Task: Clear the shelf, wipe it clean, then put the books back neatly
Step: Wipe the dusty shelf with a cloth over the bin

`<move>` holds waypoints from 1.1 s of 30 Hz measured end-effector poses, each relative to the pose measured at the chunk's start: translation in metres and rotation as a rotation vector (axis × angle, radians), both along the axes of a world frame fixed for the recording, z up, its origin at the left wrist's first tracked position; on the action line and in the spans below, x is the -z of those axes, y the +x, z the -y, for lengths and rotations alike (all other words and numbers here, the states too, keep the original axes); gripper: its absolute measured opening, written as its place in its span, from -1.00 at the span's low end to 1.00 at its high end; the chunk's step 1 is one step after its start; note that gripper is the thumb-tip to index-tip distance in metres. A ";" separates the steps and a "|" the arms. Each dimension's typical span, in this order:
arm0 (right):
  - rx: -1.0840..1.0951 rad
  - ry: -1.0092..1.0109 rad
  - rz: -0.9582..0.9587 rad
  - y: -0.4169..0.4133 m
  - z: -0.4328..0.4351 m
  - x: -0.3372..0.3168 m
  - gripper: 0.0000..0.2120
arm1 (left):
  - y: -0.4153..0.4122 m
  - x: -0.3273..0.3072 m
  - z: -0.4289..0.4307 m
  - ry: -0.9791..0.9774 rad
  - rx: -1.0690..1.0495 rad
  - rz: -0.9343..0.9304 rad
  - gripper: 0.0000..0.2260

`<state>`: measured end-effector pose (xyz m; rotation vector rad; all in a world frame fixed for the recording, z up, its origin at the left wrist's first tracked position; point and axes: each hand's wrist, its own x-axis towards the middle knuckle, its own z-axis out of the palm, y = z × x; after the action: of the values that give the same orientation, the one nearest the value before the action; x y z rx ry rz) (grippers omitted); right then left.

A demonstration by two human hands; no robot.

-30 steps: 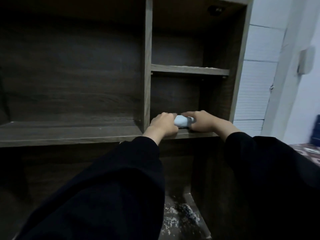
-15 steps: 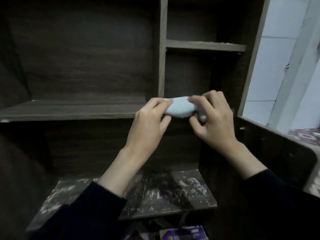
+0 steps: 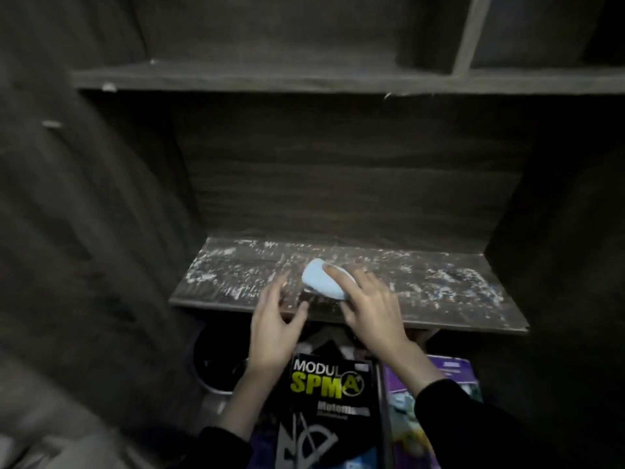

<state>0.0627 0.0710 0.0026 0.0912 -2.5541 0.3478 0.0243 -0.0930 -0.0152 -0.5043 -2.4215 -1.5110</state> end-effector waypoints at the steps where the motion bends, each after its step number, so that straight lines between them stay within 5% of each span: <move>1: -0.004 0.000 0.002 -0.008 0.009 0.010 -0.23 | -0.001 0.019 0.013 0.008 -0.110 0.076 -0.53; 5: -0.009 0.022 -0.014 -0.037 0.035 0.039 -0.28 | -0.008 0.082 0.058 0.006 -0.488 0.479 -0.50; 10: 0.000 -0.065 -0.038 -0.061 0.058 0.066 -0.30 | -0.023 0.137 0.081 0.208 -0.546 0.912 -0.30; 16: -0.056 -0.022 -0.117 -0.073 0.069 0.088 -0.34 | -0.019 0.160 0.081 0.036 -0.514 0.931 -0.24; 24: -0.051 0.034 -0.185 -0.079 0.060 0.090 -0.38 | -0.033 0.189 0.080 0.313 -0.555 0.980 -0.10; 33: -0.055 0.015 -0.187 -0.076 0.045 0.068 -0.36 | -0.034 0.134 0.105 0.218 -0.559 0.952 -0.15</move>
<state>-0.0131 0.0260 -0.0656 0.1909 -2.3729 0.3253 -0.0095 -0.1982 -0.1492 1.0870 -2.5440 -1.9339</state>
